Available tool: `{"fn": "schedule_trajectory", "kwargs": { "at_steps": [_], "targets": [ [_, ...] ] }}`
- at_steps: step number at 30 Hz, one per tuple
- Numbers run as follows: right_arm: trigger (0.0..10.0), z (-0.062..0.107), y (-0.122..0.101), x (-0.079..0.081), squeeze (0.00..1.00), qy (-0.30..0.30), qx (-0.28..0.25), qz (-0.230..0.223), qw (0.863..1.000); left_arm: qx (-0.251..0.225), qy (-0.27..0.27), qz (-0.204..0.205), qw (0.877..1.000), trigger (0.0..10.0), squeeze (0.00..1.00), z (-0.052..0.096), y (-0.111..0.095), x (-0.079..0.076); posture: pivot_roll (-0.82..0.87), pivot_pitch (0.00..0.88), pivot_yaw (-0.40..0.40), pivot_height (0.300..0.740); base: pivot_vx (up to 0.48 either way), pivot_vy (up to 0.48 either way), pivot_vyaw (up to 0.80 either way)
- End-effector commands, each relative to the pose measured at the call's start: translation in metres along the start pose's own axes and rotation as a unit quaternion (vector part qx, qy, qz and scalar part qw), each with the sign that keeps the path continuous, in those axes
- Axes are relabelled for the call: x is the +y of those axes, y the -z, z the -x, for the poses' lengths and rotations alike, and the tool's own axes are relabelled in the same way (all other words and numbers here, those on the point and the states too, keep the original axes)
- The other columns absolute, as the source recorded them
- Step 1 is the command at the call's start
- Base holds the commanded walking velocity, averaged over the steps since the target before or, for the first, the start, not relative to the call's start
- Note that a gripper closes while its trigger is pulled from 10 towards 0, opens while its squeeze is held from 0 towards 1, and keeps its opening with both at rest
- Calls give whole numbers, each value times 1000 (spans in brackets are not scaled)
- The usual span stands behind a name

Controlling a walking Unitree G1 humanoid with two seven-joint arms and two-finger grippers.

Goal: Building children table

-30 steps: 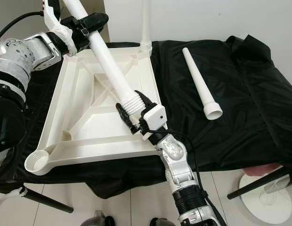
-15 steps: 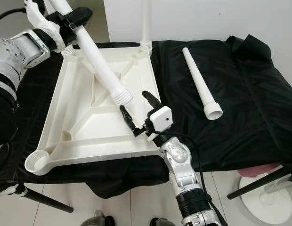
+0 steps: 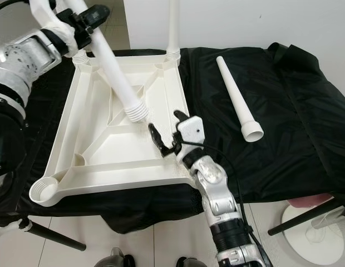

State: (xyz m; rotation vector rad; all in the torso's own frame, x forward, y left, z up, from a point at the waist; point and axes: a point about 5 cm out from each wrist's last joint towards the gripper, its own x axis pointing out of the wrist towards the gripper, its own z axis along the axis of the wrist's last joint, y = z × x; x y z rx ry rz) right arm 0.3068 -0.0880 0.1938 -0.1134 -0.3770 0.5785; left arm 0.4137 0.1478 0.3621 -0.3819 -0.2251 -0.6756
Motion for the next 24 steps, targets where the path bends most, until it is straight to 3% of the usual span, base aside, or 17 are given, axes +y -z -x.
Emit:
{"fn": "schedule_trajectory", "kwargs": {
  "at_steps": [1, 6, 12, 22, 24],
  "targets": [
    [10000, -2, -2, 3, 0, -21, 7, 5, 1000, -7, 18, -27, 999, 10000, 0, -2, -3, -5, -46, 67, 6, 740, 0, 0, 0],
    [10000, -16, -14, -5, 0, -14, 20, -14, 1000, -13, 40, -55, 998, 10000, 0, -9, 0, -18, -40, 67, 0, 740, 0, 0, 0],
    [10000, -32, -26, -11, 0, 1, 28, 1, 1000, -28, 50, -80, 995, 10000, 0, -14, 2, -31, -38, 70, -2, 740, 0, 0, 0],
    [10000, -41, -24, -11, 0, 3, 57, 18, 998, -32, 65, -80, 994, 10000, 0, -19, 16, -49, -34, 70, 1, 740, 0, 0, 0],
    [10000, -46, -21, -13, 0, 8, 70, 39, 997, -31, 78, -87, 993, 10000, 0, -22, 23, -62, -30, 68, -2, 740, 0, 0, 0]
  ]
}}
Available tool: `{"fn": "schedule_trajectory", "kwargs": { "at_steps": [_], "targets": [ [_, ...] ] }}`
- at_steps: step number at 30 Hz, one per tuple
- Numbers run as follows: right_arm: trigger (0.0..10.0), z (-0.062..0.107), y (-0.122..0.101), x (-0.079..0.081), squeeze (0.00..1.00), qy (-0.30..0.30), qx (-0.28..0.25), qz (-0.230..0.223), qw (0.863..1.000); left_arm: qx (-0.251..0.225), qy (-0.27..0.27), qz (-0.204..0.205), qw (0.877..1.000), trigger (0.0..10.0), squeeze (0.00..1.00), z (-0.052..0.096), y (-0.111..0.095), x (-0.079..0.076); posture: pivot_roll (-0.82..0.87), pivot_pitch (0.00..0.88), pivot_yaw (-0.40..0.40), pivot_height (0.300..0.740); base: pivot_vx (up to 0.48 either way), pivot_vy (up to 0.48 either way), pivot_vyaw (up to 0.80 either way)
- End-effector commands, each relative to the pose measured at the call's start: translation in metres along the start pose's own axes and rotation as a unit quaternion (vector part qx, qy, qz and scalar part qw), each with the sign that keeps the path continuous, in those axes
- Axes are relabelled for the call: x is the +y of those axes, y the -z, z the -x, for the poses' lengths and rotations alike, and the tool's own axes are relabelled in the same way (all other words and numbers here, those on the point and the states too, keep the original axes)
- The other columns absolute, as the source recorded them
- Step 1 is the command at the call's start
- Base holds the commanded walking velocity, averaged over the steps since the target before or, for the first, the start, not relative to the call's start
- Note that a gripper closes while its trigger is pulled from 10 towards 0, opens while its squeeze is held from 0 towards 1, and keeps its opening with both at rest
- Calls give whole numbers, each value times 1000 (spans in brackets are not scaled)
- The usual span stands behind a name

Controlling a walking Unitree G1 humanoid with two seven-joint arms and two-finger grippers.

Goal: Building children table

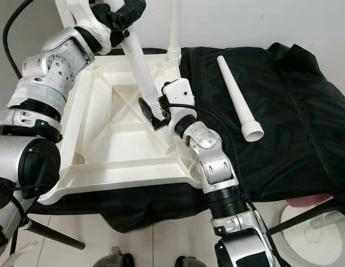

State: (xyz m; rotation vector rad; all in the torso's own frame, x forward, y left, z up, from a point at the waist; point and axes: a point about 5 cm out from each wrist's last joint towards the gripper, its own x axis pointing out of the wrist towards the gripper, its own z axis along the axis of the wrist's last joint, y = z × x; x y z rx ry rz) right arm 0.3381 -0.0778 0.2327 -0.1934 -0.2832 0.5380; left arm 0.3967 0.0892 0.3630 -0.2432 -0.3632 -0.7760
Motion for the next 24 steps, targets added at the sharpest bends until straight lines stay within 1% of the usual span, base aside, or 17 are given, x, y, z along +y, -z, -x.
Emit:
{"fn": "schedule_trajectory", "kwargs": {
  "at_steps": [1, 5, 8, 12, 24],
  "targets": [
    [10000, -4, 2, 2, 0, -2, 13, 12, 1000, 1, 10, -10, 1000, 10000, 0, -3, 0, -8, -30, 68, -2, 740, 0, 0, 0],
    [10000, -12, 4, 2, 0, -2, 25, 34, 999, -1, 22, -12, 1000, 10000, 0, -5, 4, -21, -23, 65, -2, 740, 0, 0, 0],
    [10000, -14, 3, 2, 0, -1, 26, 39, 999, -1, 24, -12, 1000, 10000, 0, -5, 5, -25, -23, 65, -2, 740, 0, 0, 0],
    [10000, -25, 2, 5, 0, -2, 30, 59, 998, -3, 27, -11, 1000, 10000, 0, -6, 7, -35, -12, 64, -3, 740, 0, 0, 0],
    [10000, -34, -1, 5, 0, -5, 28, 72, 997, -4, 28, -12, 1000, 10000, 0, -4, 6, -43, -3, 67, -11, 740, 0, 0, 0]
  ]
}}
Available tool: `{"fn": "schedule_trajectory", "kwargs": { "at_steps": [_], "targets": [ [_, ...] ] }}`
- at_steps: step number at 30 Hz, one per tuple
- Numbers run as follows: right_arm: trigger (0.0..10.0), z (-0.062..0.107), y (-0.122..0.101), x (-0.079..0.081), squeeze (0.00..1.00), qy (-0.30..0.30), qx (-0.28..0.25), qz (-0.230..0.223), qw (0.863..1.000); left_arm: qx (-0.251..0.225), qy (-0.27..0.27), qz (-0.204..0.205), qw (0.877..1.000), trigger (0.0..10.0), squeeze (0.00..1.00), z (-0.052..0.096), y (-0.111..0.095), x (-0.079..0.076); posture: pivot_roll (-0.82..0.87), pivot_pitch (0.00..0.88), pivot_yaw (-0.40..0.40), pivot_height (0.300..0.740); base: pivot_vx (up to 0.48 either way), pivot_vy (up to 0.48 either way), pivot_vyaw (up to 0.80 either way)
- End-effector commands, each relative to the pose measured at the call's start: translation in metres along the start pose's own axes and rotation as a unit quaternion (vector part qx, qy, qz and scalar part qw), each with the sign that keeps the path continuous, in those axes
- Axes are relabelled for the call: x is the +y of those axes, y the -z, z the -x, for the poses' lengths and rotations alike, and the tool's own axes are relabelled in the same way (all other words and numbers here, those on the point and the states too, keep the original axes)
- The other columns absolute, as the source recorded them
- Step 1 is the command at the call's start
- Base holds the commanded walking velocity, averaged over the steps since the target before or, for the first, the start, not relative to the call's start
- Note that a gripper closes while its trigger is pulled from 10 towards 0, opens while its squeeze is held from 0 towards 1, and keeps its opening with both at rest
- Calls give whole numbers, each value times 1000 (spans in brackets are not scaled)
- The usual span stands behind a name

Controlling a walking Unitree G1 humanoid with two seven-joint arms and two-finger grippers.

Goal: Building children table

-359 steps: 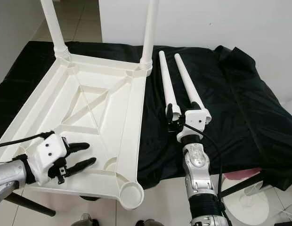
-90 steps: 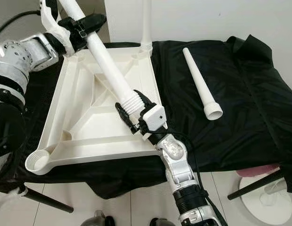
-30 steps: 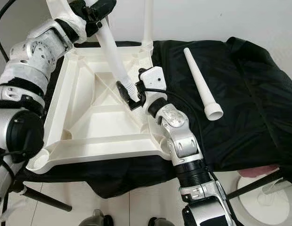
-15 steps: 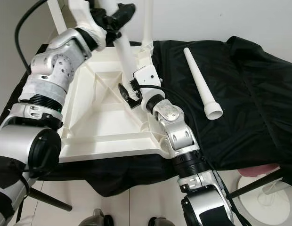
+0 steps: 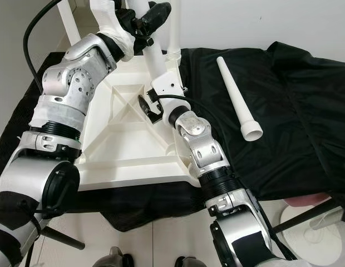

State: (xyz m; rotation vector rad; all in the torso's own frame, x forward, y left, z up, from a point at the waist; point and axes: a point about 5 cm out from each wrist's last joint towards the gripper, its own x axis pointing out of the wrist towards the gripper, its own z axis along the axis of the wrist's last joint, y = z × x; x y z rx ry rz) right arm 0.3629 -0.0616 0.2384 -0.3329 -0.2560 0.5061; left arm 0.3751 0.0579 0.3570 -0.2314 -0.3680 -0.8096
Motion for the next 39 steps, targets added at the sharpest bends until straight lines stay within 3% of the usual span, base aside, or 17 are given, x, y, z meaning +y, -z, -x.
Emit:
{"fn": "schedule_trajectory", "kwargs": {
  "at_steps": [1, 2, 3, 5, 6, 8, 18, 20, 21, 23, 24, 31, 32, 39],
  "targets": [
    [10000, -4, -2, 4, 0, -9, -4, 9, 1000, -5, 11, -10, 1000, 10000, 0, -1, -5, -8, 2, 71, -12, 740, 0, 0, 0],
    [10000, -4, -2, 4, 0, -10, -5, 9, 1000, -5, 11, -10, 1000, 10000, 0, -1, -5, -8, 2, 71, -12, 740, 0, 0, 0],
    [5882, -4, -2, 4, 0, -10, -5, 12, 1000, -4, 13, -9, 1000, 10000, 0, -1, -5, -10, 1, 73, -11, 740, 0, 0, 0],
    [5882, -5, -2, 4, 0, -11, -6, 14, 1000, -3, 14, -8, 1000, 10000, 0, -1, -4, -12, 1, 73, -11, 740, 0, 0, 0],
    [510, -5, -2, 5, 0, -12, -7, 11, 1000, -3, 15, -7, 1000, 10000, 0, -1, -4, -13, 0, 76, -7, 740, 0, 0, 0],
    [0, -4, -2, 5, 0, -14, -8, 3, 1000, -2, 17, -6, 1000, 10000, 0, -1, -3, -15, -4, 79, -6, 740, 0, 0, 0],
    [0, -4, 2, 1, 0, 10, 0, -18, 1000, -1, 28, -13, 1000, 10000, 0, -2, -6, -21, -4, 87, -2, 740, 0, 0, 0],
    [549, -5, 2, -1, 0, 18, 1, -22, 1000, -2, 35, -15, 999, 10000, 0, -2, -7, -24, -4, 89, -4, 740, 0, 0, 0],
    [10000, -5, 3, -2, 0, 23, 3, -24, 999, -5, 40, -8, 999, 10000, 0, -1, -7, -26, -5, 90, -4, 740, 0, 0, 0],
    [10000, -5, 3, -3, 0, 31, 5, -29, 999, -8, 55, 7, 998, 10000, 0, 0, -6, -29, -5, 90, -4, 740, 0, 0, 0],
    [10000, -6, 3, -3, 0, 34, 6, -34, 999, -8, 58, 11, 998, 10000, 1000, 0, -5, -30, -5, 90, -6, 740, 0, 0, 0],
    [10000, -6, 4, -4, 0, 46, 7, -50, 998, -17, 72, 12, 997, 10000, 1000, 4, -6, -34, -4, 93, -8, 740, 0, 0, 0],
    [10000, -6, 4, -5, 0, 53, 7, -60, 997, -26, 77, 18, 997, 10000, 0, 6, -9, -36, -2, 94, -10, 740, 0, 0, 0],
    [10000, -2, 10, -16, 0, 95, 9, -100, 990, -63, 55, 71, 994, 10000, 0, 20, -15, -28, 3, 100, -14, 740, 0, 0, 0]
  ]
}}
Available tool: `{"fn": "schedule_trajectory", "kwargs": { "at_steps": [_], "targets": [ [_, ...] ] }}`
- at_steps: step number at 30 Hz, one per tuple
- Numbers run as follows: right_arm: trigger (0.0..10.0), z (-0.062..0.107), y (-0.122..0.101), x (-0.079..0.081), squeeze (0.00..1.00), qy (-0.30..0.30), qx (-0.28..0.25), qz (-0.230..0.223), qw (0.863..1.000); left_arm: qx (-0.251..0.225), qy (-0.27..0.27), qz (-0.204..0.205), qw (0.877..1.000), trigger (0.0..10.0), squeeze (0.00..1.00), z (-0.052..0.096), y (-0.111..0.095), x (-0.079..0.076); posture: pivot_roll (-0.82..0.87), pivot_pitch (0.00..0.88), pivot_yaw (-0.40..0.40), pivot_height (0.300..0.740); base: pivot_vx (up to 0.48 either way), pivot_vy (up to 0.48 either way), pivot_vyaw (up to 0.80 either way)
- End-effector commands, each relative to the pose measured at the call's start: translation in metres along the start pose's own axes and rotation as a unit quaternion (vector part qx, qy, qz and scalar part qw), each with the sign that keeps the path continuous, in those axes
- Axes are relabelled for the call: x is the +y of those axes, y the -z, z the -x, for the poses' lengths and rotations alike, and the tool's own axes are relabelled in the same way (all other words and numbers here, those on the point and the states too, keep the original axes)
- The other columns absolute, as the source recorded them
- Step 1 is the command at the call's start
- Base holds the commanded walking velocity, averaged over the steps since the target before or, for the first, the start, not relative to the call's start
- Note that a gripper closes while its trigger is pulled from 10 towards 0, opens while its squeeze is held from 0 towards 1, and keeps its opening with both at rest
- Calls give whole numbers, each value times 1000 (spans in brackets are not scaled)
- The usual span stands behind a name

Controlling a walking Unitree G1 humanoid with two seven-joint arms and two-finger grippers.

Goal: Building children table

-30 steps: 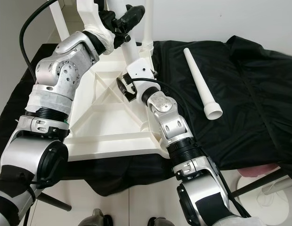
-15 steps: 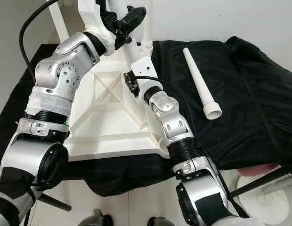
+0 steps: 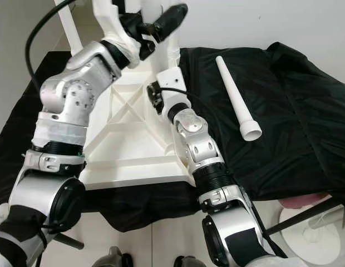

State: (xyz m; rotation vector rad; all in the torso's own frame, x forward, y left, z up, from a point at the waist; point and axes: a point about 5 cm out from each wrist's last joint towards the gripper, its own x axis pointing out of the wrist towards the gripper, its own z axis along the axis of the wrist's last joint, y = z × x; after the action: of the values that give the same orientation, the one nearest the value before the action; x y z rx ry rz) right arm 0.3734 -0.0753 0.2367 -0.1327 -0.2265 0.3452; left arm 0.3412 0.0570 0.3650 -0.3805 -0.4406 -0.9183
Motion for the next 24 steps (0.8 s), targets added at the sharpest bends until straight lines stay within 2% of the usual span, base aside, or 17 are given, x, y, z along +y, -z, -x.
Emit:
{"fn": "schedule_trajectory", "kwargs": {
  "at_steps": [1, 13, 14, 15, 16, 17, 19, 20, 24],
  "targets": [
    [10000, 0, 1, -1, 0, 5, 5, -8, 1000, -5, 6, 9, 1000, 10000, 0, 2, -1, -2, 3, 100, -14, 740, 0, 0, 0],
    [10000, 4, 4, -7, 0, 31, 2, -29, 999, -2, -32, 3, 999, 10000, 0, 25, 1, 10, 4, 103, -20, 740, 0, 0, 0],
    [7686, 7, 6, -8, 0, 31, 3, -31, 999, 17, -39, -2, 999, 10000, 0, 32, 9, 13, 4, 104, -21, 740, 0, 0, 0],
    [7686, 7, 6, -8, 0, 31, 3, -31, 999, 17, -39, -2, 999, 10000, 0, 32, 9, 13, 4, 104, -21, 740, 0, 0, 0],
    [4549, 9, 8, -10, 0, 32, 3, -32, 999, 33, -45, -9, 998, 10000, 0, 38, 15, 15, 4, 104, -21, 740, 0, 0, 0],
    [5804, 11, 9, -11, 0, 35, 4, -33, 999, 49, -52, -16, 997, 10000, 0, 44, 22, 17, 0, 105, -22, 740, 0, 0, 0],
    [5804, 13, 11, -12, 0, 38, 4, -33, 999, 59, -56, -20, 996, 10000, 0, 48, 26, 17, -1, 105, -21, 740, 0, 0, 0],
    [10000, 14, 11, -13, 0, 43, 3, -37, 998, 67, -62, -20, 996, 10000, 0, 52, 29, 19, -3, 104, -24, 740, 0, 0, 0],
    [10000, 16, 11, -15, 0, 48, 0, -43, 998, 75, -67, -20, 995, 10000, 0, 56, 33, 20, -3, 104, -24, 740, 0, 0, 0]
  ]
}}
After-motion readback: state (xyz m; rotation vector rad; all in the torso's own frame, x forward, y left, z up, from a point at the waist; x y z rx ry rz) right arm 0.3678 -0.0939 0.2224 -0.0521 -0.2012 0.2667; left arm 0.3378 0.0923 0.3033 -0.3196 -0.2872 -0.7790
